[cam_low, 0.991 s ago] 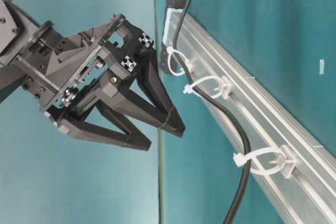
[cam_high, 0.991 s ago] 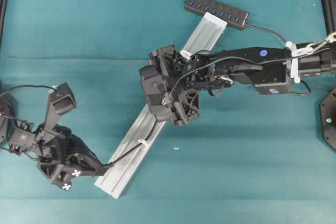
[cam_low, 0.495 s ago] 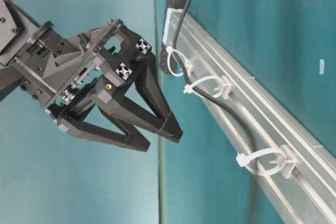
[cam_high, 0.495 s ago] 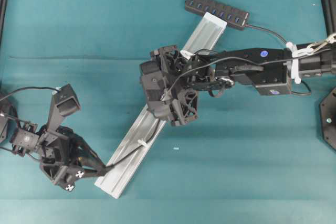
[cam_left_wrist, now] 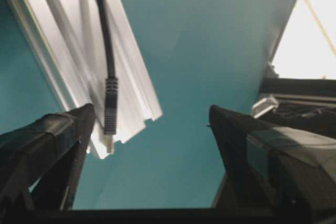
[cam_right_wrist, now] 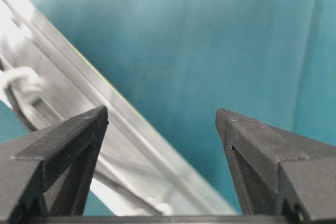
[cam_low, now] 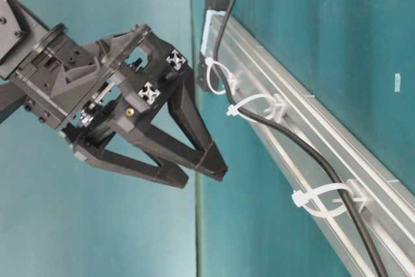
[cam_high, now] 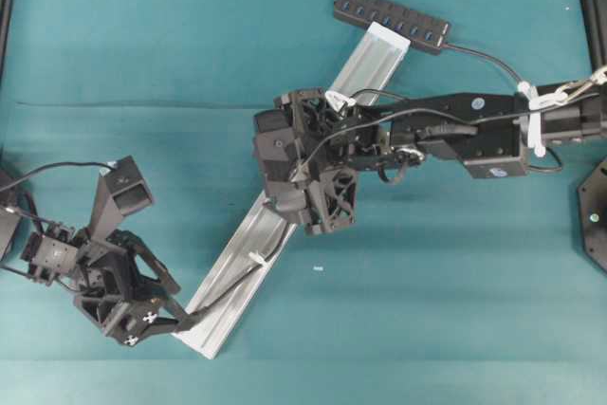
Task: Pass the USB cable through three rings with both arms.
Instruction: 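Release the connector with the left gripper, laying it on the rail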
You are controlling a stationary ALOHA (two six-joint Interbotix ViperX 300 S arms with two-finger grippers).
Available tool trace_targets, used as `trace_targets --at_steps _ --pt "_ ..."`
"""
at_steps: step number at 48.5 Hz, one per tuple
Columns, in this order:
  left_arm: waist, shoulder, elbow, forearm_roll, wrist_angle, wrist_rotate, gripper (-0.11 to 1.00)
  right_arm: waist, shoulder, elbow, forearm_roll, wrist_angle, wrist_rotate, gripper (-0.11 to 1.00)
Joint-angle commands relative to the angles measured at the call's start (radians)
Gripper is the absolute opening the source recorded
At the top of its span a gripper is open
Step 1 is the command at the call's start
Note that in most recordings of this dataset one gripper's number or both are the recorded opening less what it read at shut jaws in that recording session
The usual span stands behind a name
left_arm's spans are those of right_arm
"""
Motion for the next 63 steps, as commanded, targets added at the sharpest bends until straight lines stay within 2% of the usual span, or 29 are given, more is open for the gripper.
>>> trace_targets --at_steps 1,7,12,20,36,47,63 --pt "0.002 -0.009 -0.029 0.002 -0.003 0.006 0.95 0.006 -0.017 0.0 0.002 0.011 0.048 0.87" --pt "0.006 -0.023 -0.057 0.005 0.005 0.028 0.95 0.006 -0.054 0.002 0.002 0.017 0.12 0.87" --pt "0.02 -0.04 -0.066 0.002 0.005 0.067 0.94 0.0 -0.092 0.003 -0.003 0.021 0.147 0.87" --pt "0.055 -0.075 -0.077 0.005 0.005 0.156 0.94 -0.02 -0.153 0.015 -0.003 0.032 0.15 0.87" --pt "0.135 -0.187 -0.089 0.005 0.005 0.396 0.94 -0.049 -0.268 0.061 -0.003 0.095 0.155 0.86" --pt "0.163 -0.261 -0.084 0.005 0.005 0.545 0.94 -0.054 -0.356 0.114 -0.003 0.092 0.155 0.87" --pt "0.236 -0.364 -0.084 0.005 0.005 0.652 0.94 -0.072 -0.514 0.189 -0.003 0.055 0.155 0.86"
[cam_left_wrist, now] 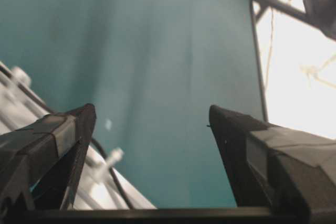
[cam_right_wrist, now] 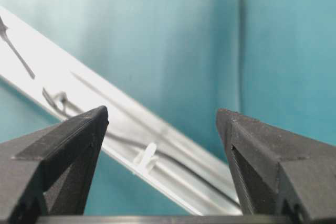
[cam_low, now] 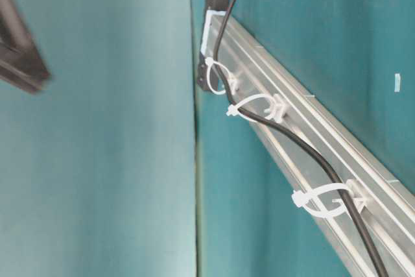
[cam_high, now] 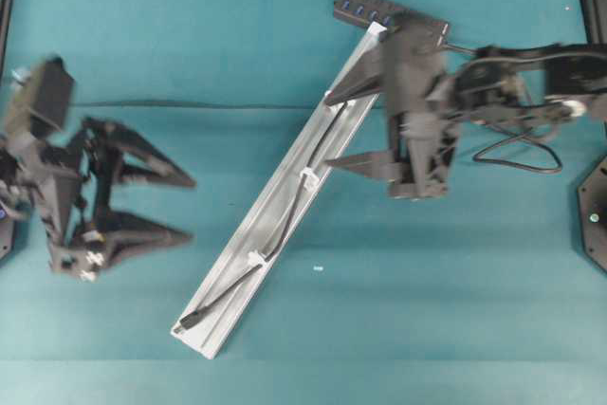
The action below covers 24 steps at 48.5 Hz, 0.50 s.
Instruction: Pass the USB cable through three rings with both arms.
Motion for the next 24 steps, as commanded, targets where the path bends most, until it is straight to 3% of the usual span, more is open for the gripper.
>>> trace_targets --at_steps 1,14,24 --pt "0.008 -0.034 -0.017 0.005 -0.005 0.02 0.94 -0.012 -0.048 0.012 -0.002 -0.026 0.014 0.86" --pt "0.009 -0.146 0.0 0.005 -0.005 0.084 0.89 -0.014 -0.21 0.106 0.0 -0.078 0.029 0.86" --pt "0.012 -0.236 0.008 0.005 0.023 0.198 0.85 -0.014 -0.353 0.196 -0.002 -0.101 0.084 0.86"
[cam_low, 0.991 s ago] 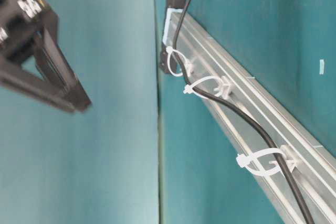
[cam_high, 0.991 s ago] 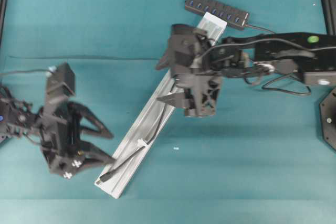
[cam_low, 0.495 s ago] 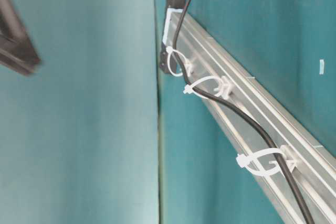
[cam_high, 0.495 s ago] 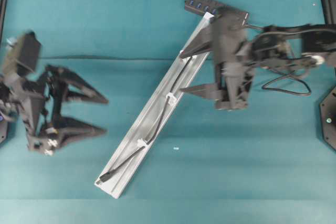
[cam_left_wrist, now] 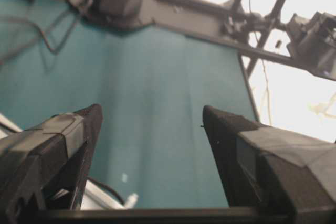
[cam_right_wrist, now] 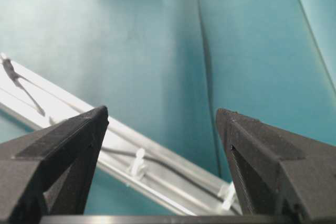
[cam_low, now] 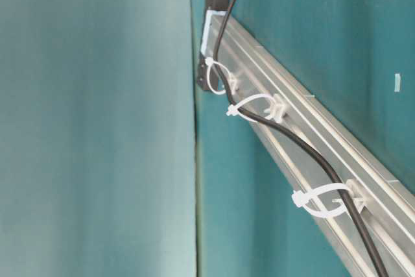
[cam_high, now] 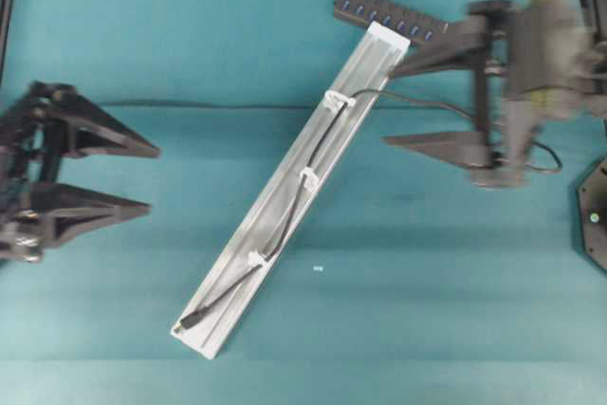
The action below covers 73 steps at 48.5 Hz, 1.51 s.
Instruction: Pass the USB cable through three rings with both arms.
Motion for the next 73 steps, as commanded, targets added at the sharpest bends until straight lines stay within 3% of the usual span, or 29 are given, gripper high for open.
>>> trace_targets --at_steps 1,7,21,35,47,63,73 --pt "0.003 -0.037 -0.012 0.002 0.014 0.04 0.85 0.0 -0.06 0.02 0.0 -0.017 0.037 0.86" --pt "0.009 -0.084 -0.015 0.005 0.066 0.081 0.85 -0.008 -0.152 0.067 0.0 -0.014 0.067 0.86" --pt "0.014 -0.16 -0.025 0.005 0.161 0.107 0.85 -0.011 -0.371 0.219 0.0 -0.006 0.077 0.86" --pt "0.02 -0.23 -0.011 0.005 0.166 0.238 0.85 -0.011 -0.583 0.31 0.003 0.014 0.172 0.86" --pt "0.023 -0.25 0.023 0.005 0.161 0.222 0.84 -0.011 -0.586 0.328 0.003 0.067 0.222 0.84" --pt "0.023 -0.261 0.023 0.005 0.155 0.222 0.84 0.011 -0.548 0.337 0.003 -0.222 0.212 0.84" --pt "0.035 -0.259 0.035 0.005 0.124 0.224 0.84 0.037 -0.529 0.321 0.002 -0.236 0.213 0.84"
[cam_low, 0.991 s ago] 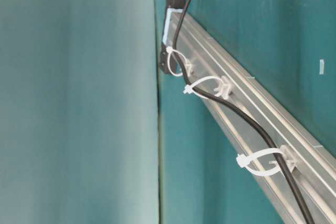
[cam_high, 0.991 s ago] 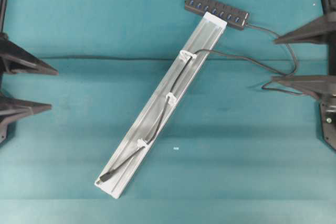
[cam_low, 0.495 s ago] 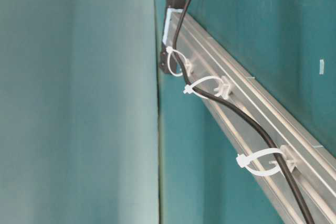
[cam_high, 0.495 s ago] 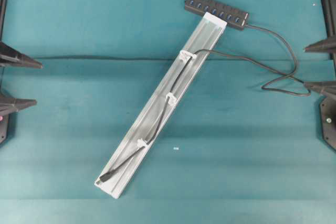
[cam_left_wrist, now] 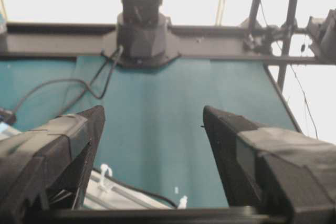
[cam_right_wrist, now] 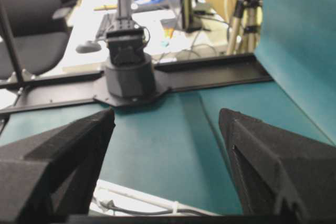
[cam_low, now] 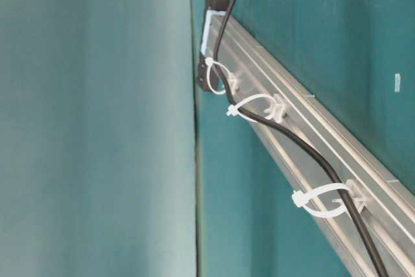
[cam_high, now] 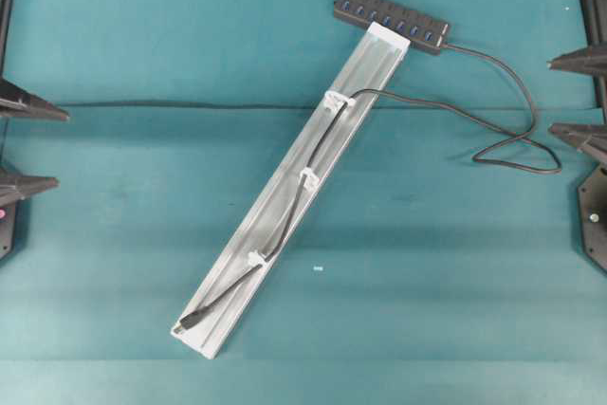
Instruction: Pass the USB cable through three rings with both arms.
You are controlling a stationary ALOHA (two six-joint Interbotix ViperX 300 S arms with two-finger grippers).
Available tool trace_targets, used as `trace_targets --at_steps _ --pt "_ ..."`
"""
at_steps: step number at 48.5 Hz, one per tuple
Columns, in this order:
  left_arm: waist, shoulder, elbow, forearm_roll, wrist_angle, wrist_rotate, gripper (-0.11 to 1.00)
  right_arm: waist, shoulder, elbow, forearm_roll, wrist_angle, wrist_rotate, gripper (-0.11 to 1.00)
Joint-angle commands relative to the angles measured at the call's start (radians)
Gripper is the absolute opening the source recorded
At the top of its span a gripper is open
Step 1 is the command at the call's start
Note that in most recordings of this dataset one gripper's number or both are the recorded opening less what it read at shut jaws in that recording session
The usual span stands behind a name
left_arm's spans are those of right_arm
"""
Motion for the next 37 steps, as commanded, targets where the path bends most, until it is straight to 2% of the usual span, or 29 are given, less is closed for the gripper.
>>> trace_targets --at_steps 1,6,19,30,37 --pt "0.017 0.009 -0.003 0.005 -0.012 -0.002 0.84 0.017 0.015 -0.025 0.0 0.008 0.002 0.84" --pt "0.043 0.005 -0.005 0.005 -0.028 -0.002 0.84 0.034 0.015 -0.035 0.0 0.037 0.0 0.84" --pt "0.046 0.025 0.012 0.005 -0.054 -0.002 0.83 0.041 0.012 -0.048 -0.002 0.048 -0.009 0.84" --pt "0.051 0.067 0.021 0.005 -0.178 -0.002 0.81 0.041 0.02 -0.044 -0.003 0.057 -0.061 0.84" --pt "0.051 0.092 0.031 0.005 -0.198 -0.002 0.81 0.038 0.026 -0.041 -0.003 0.066 -0.092 0.84"
